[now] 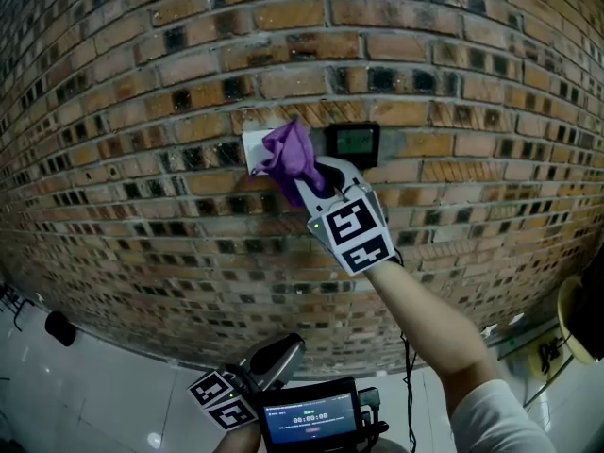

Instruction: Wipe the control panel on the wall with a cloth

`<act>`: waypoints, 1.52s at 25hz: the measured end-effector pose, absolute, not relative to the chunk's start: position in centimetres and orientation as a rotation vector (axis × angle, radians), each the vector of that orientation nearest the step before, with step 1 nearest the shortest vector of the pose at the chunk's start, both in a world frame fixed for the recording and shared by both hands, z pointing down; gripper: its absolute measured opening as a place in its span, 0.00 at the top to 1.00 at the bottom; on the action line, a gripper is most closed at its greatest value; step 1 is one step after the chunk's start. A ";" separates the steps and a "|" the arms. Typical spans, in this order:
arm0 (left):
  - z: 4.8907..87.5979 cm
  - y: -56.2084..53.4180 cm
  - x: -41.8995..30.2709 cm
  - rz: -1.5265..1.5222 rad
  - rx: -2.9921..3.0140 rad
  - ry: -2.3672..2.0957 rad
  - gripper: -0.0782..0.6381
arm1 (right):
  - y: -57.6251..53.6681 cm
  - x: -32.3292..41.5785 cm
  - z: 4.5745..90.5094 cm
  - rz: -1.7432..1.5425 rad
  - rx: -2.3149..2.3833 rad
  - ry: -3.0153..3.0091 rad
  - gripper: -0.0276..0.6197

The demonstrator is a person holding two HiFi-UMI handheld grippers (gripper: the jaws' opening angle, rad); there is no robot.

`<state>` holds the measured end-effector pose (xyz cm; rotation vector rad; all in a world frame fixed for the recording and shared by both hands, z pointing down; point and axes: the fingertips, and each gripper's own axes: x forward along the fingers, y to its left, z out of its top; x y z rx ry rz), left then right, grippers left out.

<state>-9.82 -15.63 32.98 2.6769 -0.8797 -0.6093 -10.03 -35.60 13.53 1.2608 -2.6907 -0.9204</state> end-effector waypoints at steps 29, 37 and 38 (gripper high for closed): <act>33.4 -16.2 -7.2 -0.582 2.690 -0.783 0.85 | -37.6 -2.7 13.9 -0.899 1.419 -2.566 0.82; 33.2 -16.4 -6.8 -0.578 2.692 -0.770 0.85 | -37.7 -1.2 13.3 -0.907 1.458 -2.550 0.82; 33.2 -16.4 -6.7 -0.579 2.693 -0.769 0.85 | -37.6 -0.9 13.3 -0.909 1.463 -2.547 0.82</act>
